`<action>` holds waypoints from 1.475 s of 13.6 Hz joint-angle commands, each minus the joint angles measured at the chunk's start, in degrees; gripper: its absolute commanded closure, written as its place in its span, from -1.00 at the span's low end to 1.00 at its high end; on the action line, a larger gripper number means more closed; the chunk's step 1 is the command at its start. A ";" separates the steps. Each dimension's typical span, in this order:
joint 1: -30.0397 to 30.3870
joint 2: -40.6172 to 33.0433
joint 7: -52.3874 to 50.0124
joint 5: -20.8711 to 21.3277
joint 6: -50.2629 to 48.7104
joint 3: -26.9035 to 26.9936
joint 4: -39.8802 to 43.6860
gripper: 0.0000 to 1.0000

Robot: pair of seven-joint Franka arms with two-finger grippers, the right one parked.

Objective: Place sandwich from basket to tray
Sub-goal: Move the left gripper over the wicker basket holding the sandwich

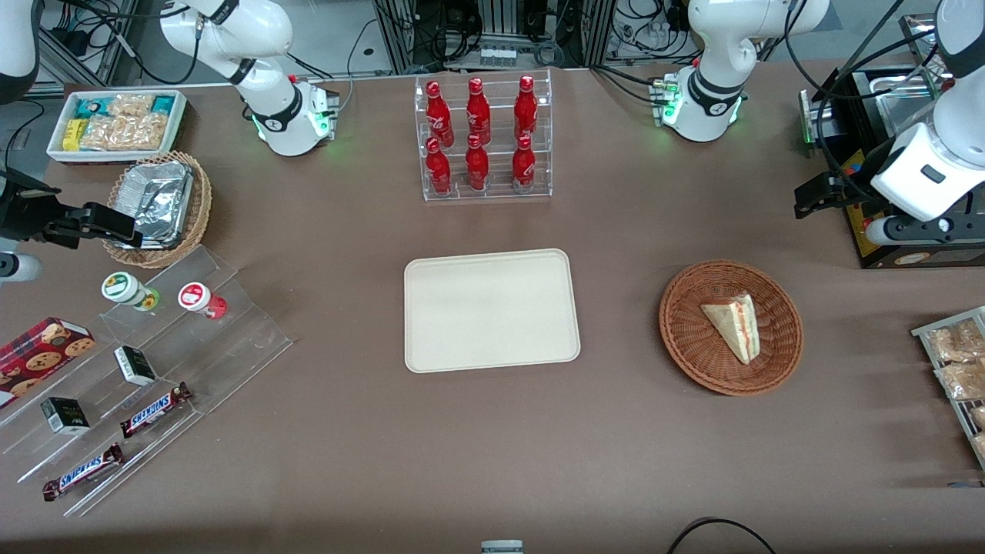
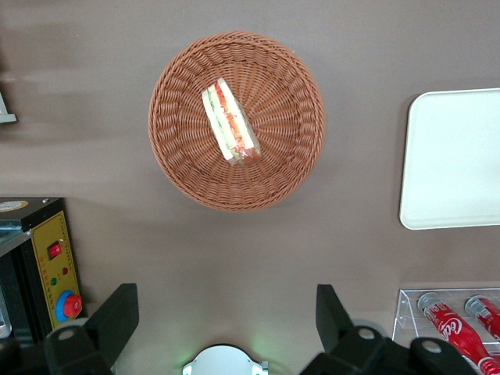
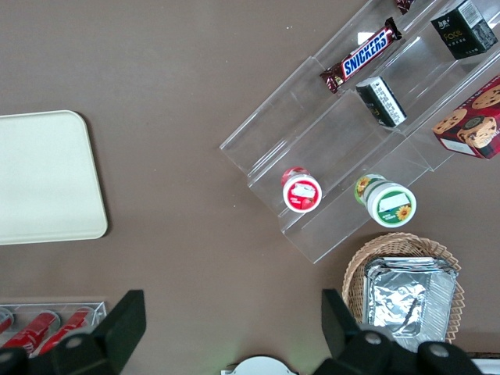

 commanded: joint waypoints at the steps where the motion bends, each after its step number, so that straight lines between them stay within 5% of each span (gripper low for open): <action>1: -0.22 0.28 0.03 0.06 -1.43 0.17 1.09 -1.00; 6: -0.31 0.72 0.03 0.06 1.37 0.08 -3.38 -1.00; 15: -0.40 0.89 -2.16 0.24 30.18 0.17 -27.11 -1.00; 20: -0.23 3.96 -8.21 0.24 37.40 0.17 -29.41 -1.00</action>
